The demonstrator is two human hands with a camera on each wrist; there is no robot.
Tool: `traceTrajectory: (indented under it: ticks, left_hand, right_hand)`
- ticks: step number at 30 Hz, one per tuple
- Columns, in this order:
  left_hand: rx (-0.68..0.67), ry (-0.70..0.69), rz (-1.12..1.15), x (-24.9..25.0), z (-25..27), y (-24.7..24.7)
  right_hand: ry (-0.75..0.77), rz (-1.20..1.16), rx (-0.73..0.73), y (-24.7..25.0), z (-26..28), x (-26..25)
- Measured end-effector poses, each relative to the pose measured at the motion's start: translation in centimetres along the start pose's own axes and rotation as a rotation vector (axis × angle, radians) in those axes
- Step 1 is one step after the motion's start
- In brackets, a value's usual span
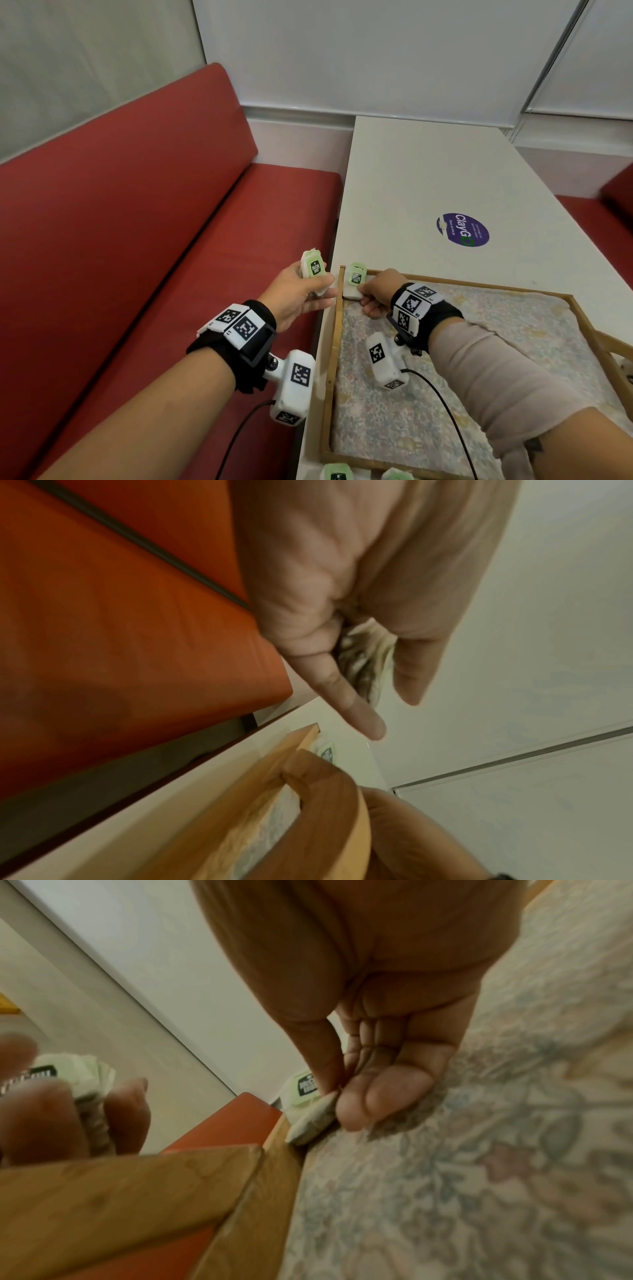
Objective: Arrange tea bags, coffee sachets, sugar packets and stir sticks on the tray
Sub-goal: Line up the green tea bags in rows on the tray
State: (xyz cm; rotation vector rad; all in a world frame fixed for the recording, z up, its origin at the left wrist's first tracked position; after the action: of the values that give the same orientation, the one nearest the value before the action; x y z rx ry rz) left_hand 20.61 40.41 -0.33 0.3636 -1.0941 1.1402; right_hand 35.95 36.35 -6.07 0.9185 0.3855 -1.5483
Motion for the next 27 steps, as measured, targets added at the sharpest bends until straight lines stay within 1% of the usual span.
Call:
traceTrajectory:
  ticks: [3, 4, 6, 7, 8, 10, 14, 17, 21, 24, 27]
  left_hand:
    - [-0.061, 0.025, 0.049, 0.0, 0.2, -0.7]
    - [-0.084, 0.032, 0.071, 0.0, 0.2, -0.9]
    - [-0.118, 0.036, 0.101, 0.1, 0.4, -1.2]
    - [-0.128, 0.034, 0.107, 0.2, 0.4, -1.3]
    - [-0.133, 0.029, 0.105, 0.3, 0.5, -1.4]
    - [-0.130, 0.013, 0.085, 0.4, 0.6, -1.6]
    - [-0.096, 0.006, -0.001, 0.1, 0.5, -1.7]
    - [-0.085, -0.005, -0.070, 0.1, 0.6, -2.0]
    - [-0.077, -0.029, -0.119, 0.3, 0.6, -2.2]
    - [0.006, -0.042, -0.073, 0.4, 0.2, -1.2]
    - [0.068, -0.038, -0.008, 0.4, -0.1, -0.2]
  right_hand:
    - [0.076, 0.007, 0.044, 0.7, 0.3, -0.8]
    - [0.118, 0.086, 0.056, 1.1, 0.2, -1.3]
    - [0.275, 0.353, 0.132, 2.2, 0.6, -3.2]
    - [0.361, 0.396, 0.167, 2.6, 1.1, -4.2]
    - [0.441, 0.364, 0.172, 2.7, 1.7, -5.1]
    - [0.571, 0.252, 0.111, 2.4, 3.1, -6.3]
    - [0.693, 0.198, -0.072, 1.0, 5.5, -7.8]
    - [0.716, 0.224, -0.128, 0.5, 6.3, -7.8]
    - [0.687, 0.191, -0.125, 0.7, 5.8, -7.3]
    - [0.620, 0.093, -0.077, 1.5, 4.7, -6.3]
    - [0.498, 0.025, -0.037, 2.1, 3.4, -4.5]
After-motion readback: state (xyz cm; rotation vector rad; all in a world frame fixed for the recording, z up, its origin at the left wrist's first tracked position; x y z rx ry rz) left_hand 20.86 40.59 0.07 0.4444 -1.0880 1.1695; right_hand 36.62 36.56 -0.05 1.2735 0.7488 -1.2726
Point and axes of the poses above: each hand's wrist, its own z-axis away from the middle knuckle, its own y-axis out of the back of the hand, x = y × z, the point moved 10 cm from there along -z, towards the middle knuckle, and after that the axes turned 7 degrees about y, right-handed, at the moved point
